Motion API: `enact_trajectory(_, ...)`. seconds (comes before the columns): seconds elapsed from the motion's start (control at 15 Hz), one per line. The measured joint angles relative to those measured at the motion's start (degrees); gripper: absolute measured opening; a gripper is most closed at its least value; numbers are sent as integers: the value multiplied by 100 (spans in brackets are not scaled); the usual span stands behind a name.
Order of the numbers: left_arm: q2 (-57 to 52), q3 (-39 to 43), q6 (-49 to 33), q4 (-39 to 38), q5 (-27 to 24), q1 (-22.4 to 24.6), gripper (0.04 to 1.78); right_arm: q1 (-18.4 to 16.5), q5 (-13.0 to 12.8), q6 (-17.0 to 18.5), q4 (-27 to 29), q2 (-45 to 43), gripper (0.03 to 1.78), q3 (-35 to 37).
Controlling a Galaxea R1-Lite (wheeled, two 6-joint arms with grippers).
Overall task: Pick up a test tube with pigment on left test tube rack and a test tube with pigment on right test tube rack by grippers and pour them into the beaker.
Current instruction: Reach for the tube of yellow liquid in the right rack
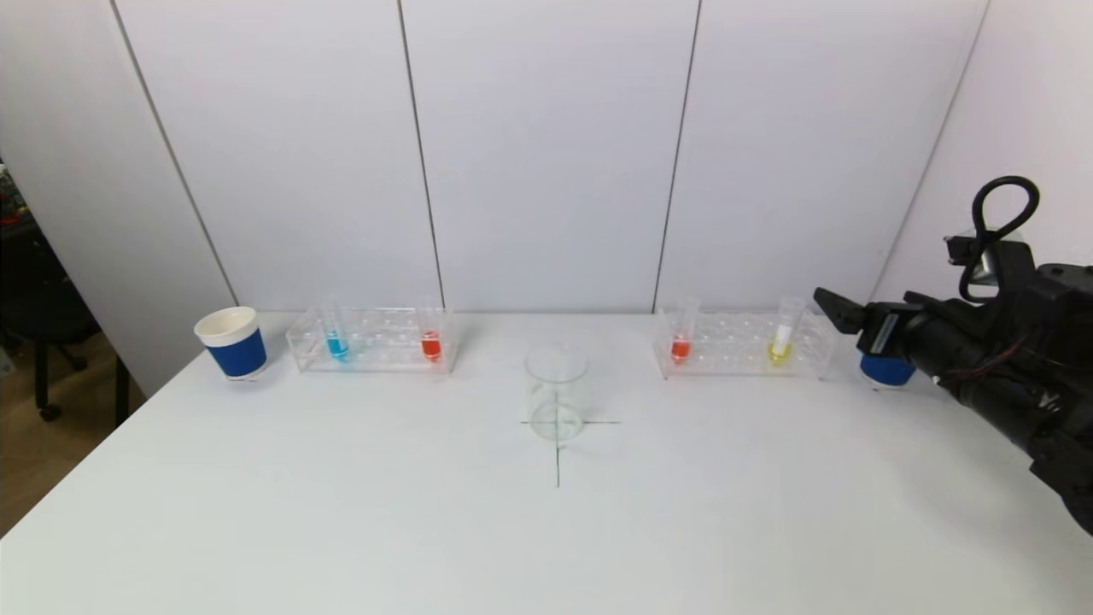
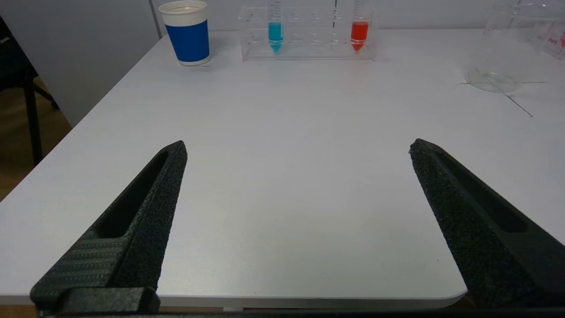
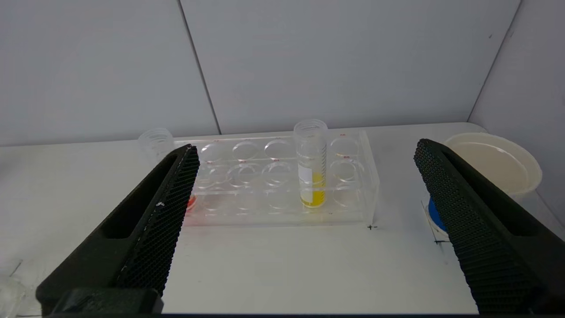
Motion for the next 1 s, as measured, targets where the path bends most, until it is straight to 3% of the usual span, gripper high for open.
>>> enact_trajectory(0.67,0,0,0,0,0,-2,176,0,-133,2,-1614,1574,177,-160)
enact_trajectory(1.0,0,0,2,0,0,0,176,-6,-118,41,-1753,1922,177,-234)
